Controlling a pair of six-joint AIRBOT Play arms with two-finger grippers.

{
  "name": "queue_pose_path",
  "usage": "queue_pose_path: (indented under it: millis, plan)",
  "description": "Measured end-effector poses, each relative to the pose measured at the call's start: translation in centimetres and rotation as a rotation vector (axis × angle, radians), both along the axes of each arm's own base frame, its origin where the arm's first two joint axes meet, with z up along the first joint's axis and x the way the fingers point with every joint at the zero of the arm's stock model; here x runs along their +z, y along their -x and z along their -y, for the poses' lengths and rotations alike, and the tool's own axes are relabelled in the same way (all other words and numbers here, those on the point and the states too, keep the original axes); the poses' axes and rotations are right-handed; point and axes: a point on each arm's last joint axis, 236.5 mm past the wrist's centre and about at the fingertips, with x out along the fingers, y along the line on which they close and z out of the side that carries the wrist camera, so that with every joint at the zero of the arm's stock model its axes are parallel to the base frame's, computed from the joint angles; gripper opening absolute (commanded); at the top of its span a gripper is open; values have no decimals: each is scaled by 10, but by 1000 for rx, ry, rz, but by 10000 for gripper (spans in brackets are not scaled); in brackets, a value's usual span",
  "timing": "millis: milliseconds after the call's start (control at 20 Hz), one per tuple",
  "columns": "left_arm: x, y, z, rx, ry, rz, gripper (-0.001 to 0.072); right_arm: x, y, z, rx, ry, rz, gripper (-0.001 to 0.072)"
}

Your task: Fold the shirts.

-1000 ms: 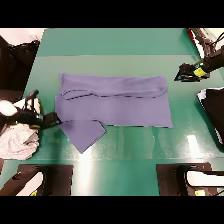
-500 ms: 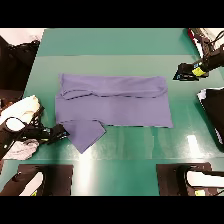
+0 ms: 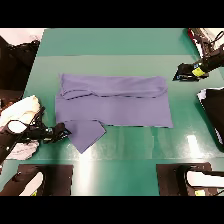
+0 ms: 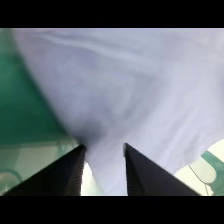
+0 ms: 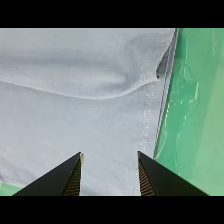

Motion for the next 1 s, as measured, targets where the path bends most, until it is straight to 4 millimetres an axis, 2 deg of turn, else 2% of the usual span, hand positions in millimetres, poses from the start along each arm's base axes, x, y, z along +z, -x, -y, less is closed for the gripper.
queue_pose_path:
  millis: [50, 100, 250, 350, 450, 700, 850, 1000]
  plan:
    - [1, -2, 5, -13, 0, 14, 109, 0, 1, 0, 1, 0, -2, 410]
    - [1, -3, 10, -28, -3, 29, 28, 0, 2, 0, 2, 0, -7, 410]
    - [4, -6, 28, -78, -4, 71, 27, -2, 8, 0, 7, -1, -35, 405]
    - [10, -9, 36, -104, 2, 91, 27, -5, 16, 4, 7, -2, -69, 378]
    - [21, -13, 40, -139, -3, 115, 27, -15, 33, 9, 6, -6, -126, 378]
    - [53, -29, 46, -236, -26, 197, 28, -63, 96, 29, -59, -32, -285, 391]
    - [62, -33, 46, -259, -35, 219, 28, -97, 133, 37, -105, -57, -371, 391]
    - [65, -34, 46, -272, -40, 226, 27, -127, 156, 30, -134, -111, -410, 391]
